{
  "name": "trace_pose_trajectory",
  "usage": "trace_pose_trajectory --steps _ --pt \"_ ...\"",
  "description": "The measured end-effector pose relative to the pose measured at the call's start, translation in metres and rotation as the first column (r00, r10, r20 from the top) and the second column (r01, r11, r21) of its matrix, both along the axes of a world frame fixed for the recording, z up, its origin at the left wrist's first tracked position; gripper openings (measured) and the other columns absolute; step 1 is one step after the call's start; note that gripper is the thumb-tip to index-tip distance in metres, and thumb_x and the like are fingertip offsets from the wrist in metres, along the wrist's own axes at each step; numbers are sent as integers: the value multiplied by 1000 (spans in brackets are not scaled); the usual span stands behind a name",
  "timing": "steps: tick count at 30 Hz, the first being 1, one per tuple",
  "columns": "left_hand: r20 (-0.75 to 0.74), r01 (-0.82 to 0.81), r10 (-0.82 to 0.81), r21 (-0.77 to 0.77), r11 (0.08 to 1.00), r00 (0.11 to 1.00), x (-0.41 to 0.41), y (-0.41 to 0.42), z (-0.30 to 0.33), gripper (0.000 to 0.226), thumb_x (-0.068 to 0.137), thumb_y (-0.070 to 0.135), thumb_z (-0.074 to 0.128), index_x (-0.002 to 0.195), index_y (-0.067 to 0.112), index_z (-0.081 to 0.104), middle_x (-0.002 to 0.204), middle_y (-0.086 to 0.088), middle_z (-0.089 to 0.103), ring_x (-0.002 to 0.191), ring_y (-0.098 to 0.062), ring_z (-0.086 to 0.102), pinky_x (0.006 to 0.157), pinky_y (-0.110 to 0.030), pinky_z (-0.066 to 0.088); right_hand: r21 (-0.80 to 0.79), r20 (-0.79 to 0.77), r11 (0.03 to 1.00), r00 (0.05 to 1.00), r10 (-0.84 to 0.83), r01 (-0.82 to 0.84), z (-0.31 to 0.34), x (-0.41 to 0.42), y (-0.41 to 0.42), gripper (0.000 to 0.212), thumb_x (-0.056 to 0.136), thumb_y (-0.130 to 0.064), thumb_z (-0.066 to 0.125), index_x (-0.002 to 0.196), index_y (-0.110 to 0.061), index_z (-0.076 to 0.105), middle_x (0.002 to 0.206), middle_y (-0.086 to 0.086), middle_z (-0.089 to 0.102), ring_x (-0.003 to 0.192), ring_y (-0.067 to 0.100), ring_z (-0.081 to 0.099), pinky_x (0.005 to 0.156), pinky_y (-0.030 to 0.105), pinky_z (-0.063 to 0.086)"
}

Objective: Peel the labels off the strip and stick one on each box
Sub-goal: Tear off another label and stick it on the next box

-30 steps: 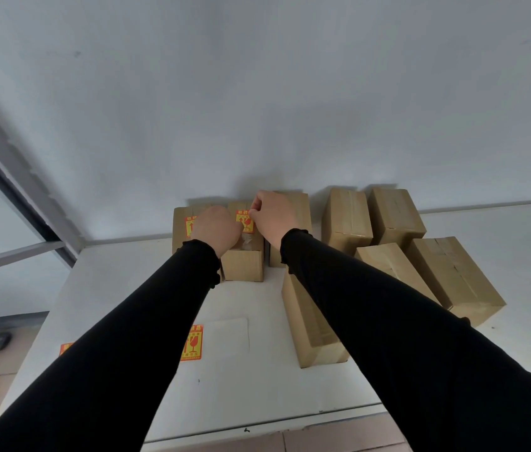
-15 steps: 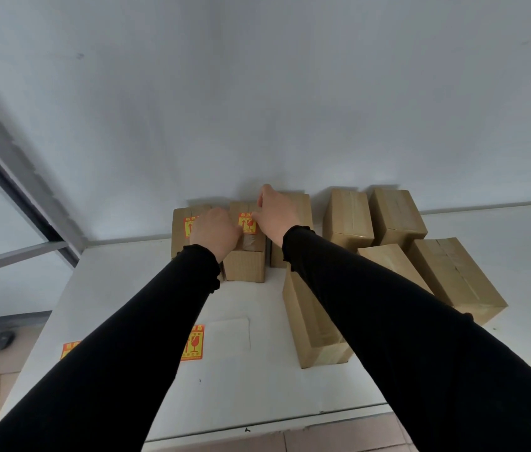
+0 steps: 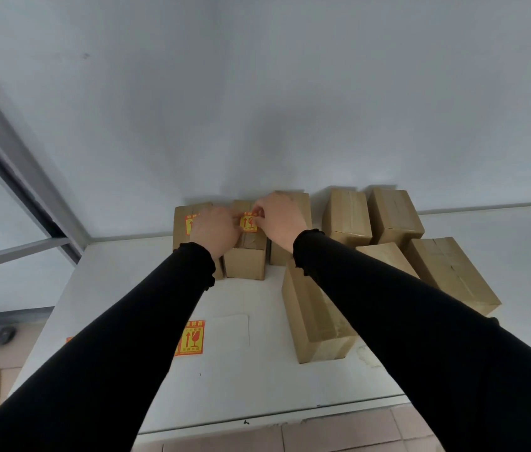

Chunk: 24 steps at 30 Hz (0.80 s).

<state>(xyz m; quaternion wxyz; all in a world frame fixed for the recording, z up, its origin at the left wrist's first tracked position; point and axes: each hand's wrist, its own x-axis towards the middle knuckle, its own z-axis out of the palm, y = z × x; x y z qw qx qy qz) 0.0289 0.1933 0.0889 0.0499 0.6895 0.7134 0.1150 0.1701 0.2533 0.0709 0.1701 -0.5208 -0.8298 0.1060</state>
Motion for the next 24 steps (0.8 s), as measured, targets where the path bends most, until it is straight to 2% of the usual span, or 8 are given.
trace_pose_trajectory --steps 3,5,8,12,14,17,21,24 --pt "-126 47 -57 -85 995 990 -4 7 3 33 100 23 43 127 24 63 100 -8 67 94 -26 62 68 -33 45 -17 50 999 998 30 -30 0 4 -1 23 97 -34 60 113 -24 73 103 1 67 101 22 58 93 42 47" --pt "-144 48 -62 -97 994 988 -4 7 5 34 100 21 42 127 22 62 103 -7 68 96 -25 63 68 -32 43 -27 73 999 996 40 -38 2 4 -2 26 97 -36 59 116 -25 73 104 1 66 103 23 57 93 42 48" --pt "-116 21 -26 -44 999 993 -2 2 8 32 98 18 45 124 18 64 107 -7 70 97 -25 65 78 -35 52 -10 103 999 994 45 -44 7 6 -7 28 98 -36 57 120 -24 70 109 3 64 107 24 55 94 41 47" --pt "72 -74 68 86 994 995 -9 -15 12 32 92 16 55 123 20 65 113 -3 70 104 -23 64 88 -34 49 67 -10 998 1000 6 -5 21 13 -29 24 97 -30 58 118 -25 69 113 -1 66 108 20 58 97 42 47" --pt "104 -67 54 127 990 993 -16 -32 16 28 90 15 55 115 20 67 106 -3 69 101 -25 63 88 -38 49 88 -52 996 999 12 -7 28 19 -49 21 98 -27 55 113 -26 70 111 -4 65 109 17 57 100 40 45" --pt "141 -17 -8 176 984 990 -30 -69 22 21 90 16 56 106 21 69 96 0 65 97 -24 59 83 -41 50 130 -19 990 998 52 -50 37 25 -89 21 100 -26 48 108 -27 68 111 -8 62 110 15 53 99 36 39" --pt "128 24 -48 181 983 991 -43 -129 19 21 93 24 60 112 21 69 100 3 65 97 -22 57 86 -43 49 130 -47 979 986 161 -154 34 26 -144 21 102 -23 46 107 -22 67 113 -5 61 109 16 52 91 30 41" --pt "124 11 -30 150 989 992 -51 -164 3 23 94 25 61 116 23 68 103 4 65 100 -22 56 87 -39 46 69 -54 974 974 220 -216 20 20 -175 25 103 -20 47 116 -19 68 116 -3 61 113 16 48 87 20 31"
